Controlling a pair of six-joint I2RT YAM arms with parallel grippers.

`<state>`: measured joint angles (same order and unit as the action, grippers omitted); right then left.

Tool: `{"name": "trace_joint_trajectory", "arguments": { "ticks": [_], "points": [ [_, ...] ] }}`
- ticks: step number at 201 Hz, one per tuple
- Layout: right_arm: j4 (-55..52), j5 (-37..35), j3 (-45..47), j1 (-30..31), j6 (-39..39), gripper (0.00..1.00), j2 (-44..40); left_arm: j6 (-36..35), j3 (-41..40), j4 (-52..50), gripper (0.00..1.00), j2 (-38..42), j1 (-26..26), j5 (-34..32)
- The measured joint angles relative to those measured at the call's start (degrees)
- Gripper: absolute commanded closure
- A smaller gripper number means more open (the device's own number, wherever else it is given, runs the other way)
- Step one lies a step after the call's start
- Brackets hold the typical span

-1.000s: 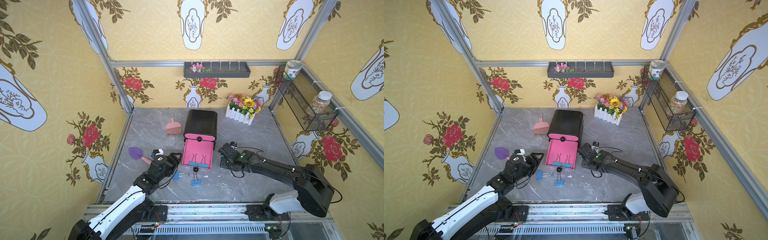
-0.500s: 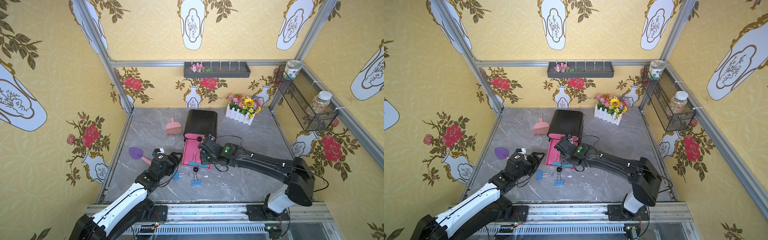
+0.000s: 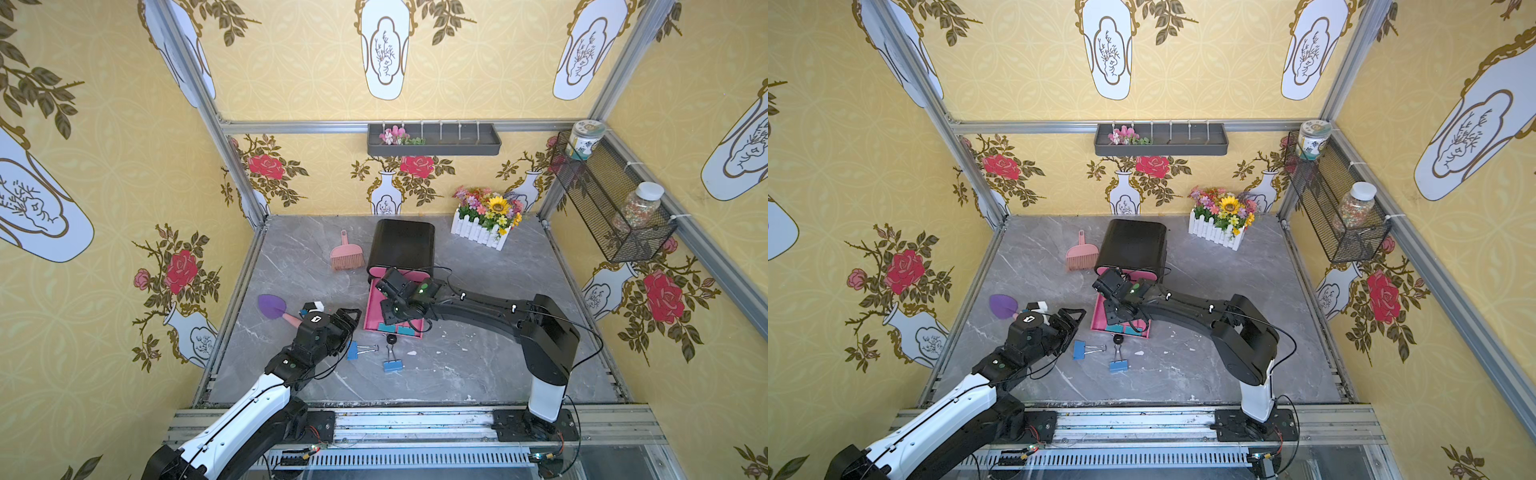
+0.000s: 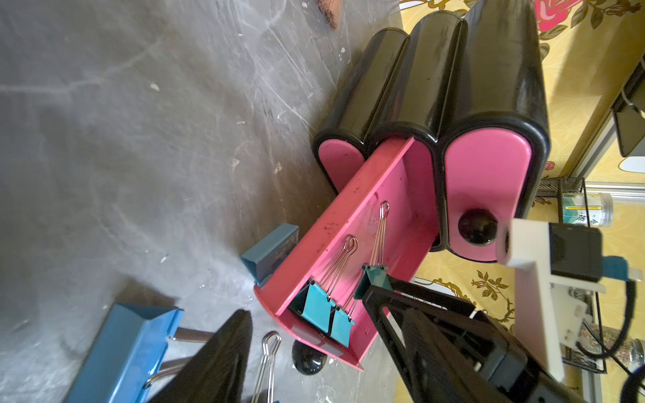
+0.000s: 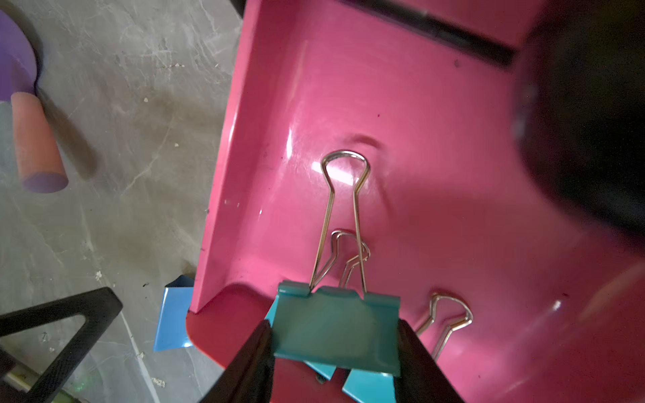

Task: Put the binder clips in the drawer according to color
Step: Place the binder clip in the drawer.

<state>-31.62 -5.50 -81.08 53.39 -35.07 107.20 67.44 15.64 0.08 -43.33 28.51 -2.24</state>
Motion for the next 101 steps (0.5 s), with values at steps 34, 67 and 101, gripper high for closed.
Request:
{"name": "trace_joint_trajectory", "arguments": {
  "ticks": [34, 67, 101],
  "points": [
    [0.74, 0.59, 0.0, -0.63, 0.81, 0.55, 0.2, 0.04, 0.0, 0.02, 0.26, -0.98, 0.0, 0.92],
    [1.36, 0.61, 0.0, -0.68, 0.83, 0.49, 0.42, 0.07, 0.0, 0.07, 0.26, -1.46, 0.0, 1.14],
    [1.62, 0.59, 0.68, -0.57, 0.87, 0.39, -0.02, 0.07, 0.0, 0.13, 0.26, -1.73, 0.0, 1.57]
  ]
}}
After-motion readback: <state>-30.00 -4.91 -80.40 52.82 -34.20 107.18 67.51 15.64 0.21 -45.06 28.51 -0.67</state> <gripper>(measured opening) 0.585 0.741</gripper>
